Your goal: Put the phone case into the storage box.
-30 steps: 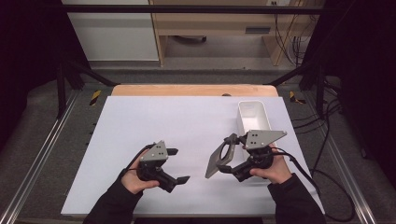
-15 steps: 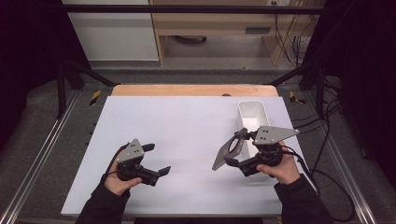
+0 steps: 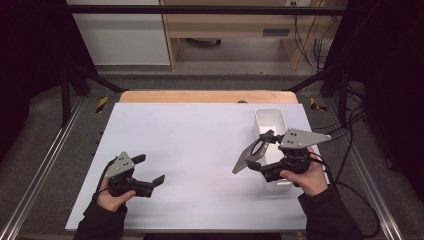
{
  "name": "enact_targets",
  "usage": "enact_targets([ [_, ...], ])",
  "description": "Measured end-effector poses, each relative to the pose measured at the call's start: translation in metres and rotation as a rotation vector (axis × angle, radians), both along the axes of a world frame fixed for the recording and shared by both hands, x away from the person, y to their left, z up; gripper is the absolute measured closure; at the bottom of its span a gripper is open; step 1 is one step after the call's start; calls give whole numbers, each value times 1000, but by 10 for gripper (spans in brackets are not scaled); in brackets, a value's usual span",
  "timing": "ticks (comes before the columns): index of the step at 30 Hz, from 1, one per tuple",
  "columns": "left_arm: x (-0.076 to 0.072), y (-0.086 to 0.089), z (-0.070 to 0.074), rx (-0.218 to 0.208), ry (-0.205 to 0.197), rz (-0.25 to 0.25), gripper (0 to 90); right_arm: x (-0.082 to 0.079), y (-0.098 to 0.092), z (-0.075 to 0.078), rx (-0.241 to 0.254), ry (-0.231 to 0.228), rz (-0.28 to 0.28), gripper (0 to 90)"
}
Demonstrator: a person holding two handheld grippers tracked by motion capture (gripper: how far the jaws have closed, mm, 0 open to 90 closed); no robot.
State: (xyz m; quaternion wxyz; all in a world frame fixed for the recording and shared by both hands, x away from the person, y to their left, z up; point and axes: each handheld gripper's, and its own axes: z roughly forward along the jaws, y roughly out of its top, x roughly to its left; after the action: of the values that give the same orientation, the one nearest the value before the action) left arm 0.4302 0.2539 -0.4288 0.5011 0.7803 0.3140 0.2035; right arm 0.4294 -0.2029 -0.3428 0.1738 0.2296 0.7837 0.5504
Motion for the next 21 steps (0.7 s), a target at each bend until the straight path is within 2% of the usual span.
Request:
enact_targets([
  [9,-5,18,-4,-16,-22,36,0,3,-7,15,17,-16,-82,117],
  [15,-6,25,-8,-18,-36,66,0,6,-11,25,7,-29,-129,117],
  [21,-6,29,-13,-16,-30,82,0,11,-15,33,8,-28,-184,117],
])
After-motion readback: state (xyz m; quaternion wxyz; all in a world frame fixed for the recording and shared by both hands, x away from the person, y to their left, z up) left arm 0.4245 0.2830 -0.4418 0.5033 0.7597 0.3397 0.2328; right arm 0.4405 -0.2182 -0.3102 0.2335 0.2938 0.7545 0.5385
